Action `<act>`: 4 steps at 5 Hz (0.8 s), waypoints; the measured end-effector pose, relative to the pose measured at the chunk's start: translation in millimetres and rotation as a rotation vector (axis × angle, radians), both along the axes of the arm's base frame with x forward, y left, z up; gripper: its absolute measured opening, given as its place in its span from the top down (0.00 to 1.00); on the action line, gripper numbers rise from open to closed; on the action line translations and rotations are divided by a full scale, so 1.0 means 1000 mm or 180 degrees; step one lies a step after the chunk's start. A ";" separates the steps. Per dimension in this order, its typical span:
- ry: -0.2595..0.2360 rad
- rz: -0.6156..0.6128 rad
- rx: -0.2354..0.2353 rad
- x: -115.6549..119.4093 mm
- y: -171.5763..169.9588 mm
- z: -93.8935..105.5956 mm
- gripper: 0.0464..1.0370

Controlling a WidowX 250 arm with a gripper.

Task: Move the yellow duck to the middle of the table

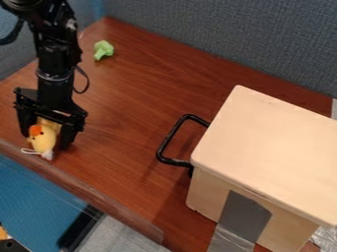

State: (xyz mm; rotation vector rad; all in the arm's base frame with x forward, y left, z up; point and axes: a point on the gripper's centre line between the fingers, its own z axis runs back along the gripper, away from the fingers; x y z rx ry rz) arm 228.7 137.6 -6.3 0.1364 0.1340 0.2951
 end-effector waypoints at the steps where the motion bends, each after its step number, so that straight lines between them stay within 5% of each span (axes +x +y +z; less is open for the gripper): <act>1: -0.0011 -0.0075 -0.0023 0.004 -0.007 0.002 0.36; 2: -0.0336 -0.0253 -0.0071 0.035 -0.026 0.027 0.56; 3: -0.0638 -0.0482 -0.0132 0.080 -0.053 0.054 0.60; 4: -0.0719 -0.0647 -0.0236 0.113 -0.075 0.056 0.61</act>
